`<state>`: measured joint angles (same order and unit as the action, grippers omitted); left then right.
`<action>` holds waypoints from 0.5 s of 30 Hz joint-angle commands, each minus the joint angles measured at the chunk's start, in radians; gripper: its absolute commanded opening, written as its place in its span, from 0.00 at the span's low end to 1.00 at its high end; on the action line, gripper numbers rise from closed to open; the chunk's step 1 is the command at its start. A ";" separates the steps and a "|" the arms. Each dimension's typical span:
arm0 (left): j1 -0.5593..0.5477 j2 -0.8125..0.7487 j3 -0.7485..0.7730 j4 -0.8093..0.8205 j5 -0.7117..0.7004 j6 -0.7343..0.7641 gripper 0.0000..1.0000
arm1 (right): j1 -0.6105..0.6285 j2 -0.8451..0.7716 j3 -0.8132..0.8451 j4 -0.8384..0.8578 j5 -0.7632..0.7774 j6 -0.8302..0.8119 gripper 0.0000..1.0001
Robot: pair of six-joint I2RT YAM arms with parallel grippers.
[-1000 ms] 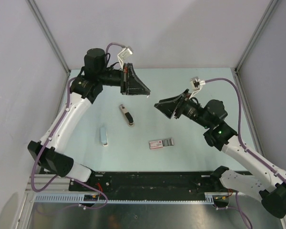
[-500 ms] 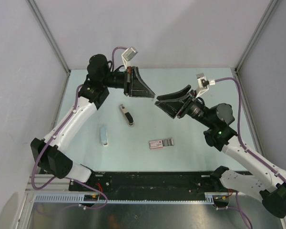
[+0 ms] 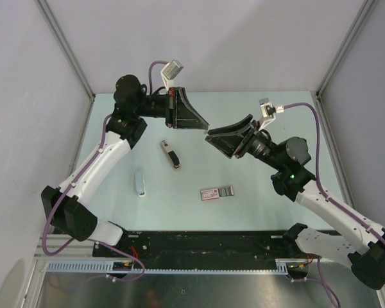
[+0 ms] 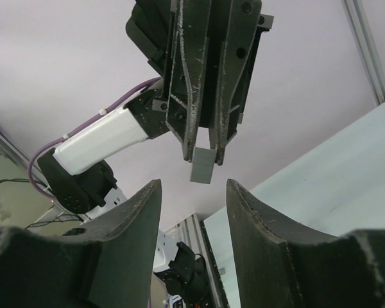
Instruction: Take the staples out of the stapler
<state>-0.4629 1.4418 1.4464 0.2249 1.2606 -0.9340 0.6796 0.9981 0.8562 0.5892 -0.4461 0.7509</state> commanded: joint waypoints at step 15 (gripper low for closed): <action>-0.028 -0.049 -0.041 0.056 0.005 -0.011 0.13 | -0.004 0.031 0.046 0.071 0.003 0.030 0.40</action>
<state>-0.4854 1.4372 1.4128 0.2466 1.2598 -0.9424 0.6796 1.0504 0.8570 0.6205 -0.4465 0.7780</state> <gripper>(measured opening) 0.163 0.414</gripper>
